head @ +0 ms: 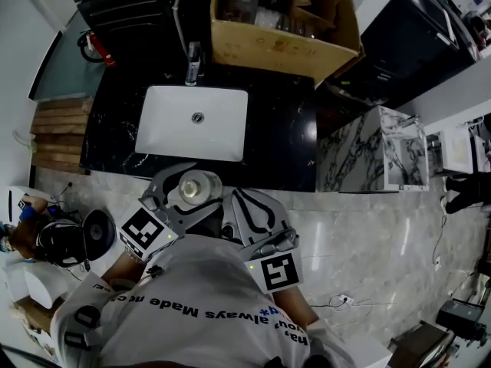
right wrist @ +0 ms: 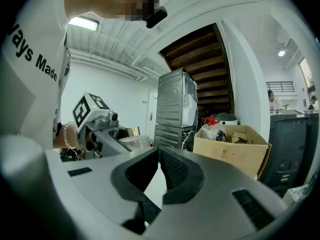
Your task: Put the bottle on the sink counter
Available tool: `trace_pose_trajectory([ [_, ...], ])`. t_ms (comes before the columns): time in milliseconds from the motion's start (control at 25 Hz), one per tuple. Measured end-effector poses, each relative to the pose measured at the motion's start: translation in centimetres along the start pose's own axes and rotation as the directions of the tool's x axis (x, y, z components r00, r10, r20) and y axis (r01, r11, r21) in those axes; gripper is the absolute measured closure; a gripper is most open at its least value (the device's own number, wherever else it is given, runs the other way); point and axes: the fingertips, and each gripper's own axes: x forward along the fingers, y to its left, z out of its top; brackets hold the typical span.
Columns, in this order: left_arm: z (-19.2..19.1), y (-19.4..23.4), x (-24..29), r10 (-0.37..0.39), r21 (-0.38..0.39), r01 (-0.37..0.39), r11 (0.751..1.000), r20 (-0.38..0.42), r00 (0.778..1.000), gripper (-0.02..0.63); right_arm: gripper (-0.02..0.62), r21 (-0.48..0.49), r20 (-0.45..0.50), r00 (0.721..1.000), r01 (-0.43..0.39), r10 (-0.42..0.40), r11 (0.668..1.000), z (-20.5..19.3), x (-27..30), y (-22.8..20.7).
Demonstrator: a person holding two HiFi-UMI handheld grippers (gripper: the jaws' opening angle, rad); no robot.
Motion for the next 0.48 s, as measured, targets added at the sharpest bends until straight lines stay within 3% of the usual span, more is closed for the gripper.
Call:
trace_pose_trajectory([
  [480, 1.3, 10.9, 1.6, 0.006, -0.019, -0.006, 1.0, -0.003, 1.0, 0.278, 0.577, -0.02, -0.029, 1.0, -0.01, 0.009, 1.0, 2.2, 10.5, -4.3],
])
